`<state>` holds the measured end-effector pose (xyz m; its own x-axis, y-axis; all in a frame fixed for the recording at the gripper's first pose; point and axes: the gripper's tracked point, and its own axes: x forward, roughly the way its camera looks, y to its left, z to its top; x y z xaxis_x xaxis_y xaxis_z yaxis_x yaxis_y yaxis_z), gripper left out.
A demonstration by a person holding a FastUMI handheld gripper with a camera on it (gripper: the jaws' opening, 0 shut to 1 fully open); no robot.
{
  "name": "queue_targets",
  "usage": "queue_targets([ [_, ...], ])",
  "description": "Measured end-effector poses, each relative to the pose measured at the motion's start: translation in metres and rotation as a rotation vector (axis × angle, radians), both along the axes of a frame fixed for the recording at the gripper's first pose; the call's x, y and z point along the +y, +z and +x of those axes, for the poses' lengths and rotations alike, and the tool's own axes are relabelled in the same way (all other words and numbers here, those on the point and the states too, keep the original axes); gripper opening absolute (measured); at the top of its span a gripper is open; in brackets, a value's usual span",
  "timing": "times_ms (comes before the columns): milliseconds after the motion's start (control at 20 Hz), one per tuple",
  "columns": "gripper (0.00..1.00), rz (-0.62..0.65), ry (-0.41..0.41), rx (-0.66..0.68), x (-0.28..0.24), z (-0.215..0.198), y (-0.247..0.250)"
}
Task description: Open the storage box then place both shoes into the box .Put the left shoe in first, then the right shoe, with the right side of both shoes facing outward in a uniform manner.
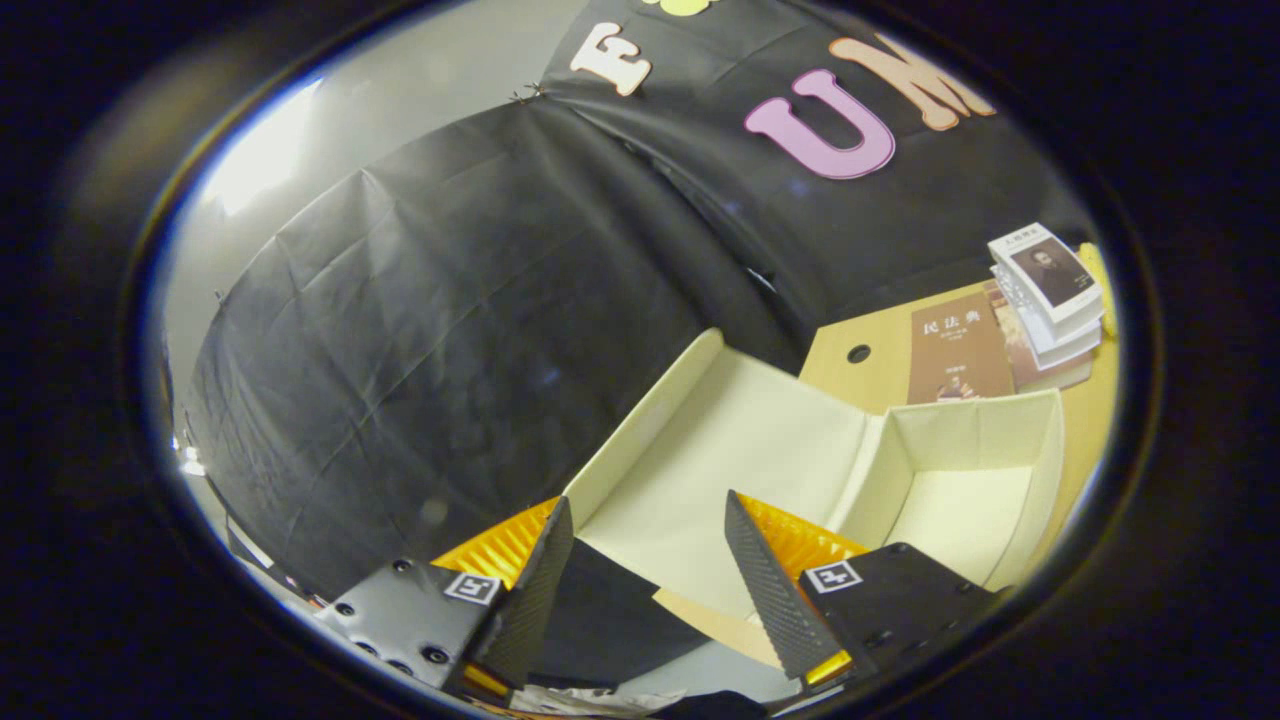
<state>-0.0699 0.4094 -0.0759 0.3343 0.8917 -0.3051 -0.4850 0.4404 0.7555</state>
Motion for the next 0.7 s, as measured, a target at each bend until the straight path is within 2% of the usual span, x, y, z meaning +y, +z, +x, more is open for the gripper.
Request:
queue_targets([
  [200, 0.99, -0.043, -0.061, -0.047, -0.032, 0.015, -0.004],
  [700, 1.0, -0.217, -0.229, -0.121, -0.153, 0.052, -0.034],
])
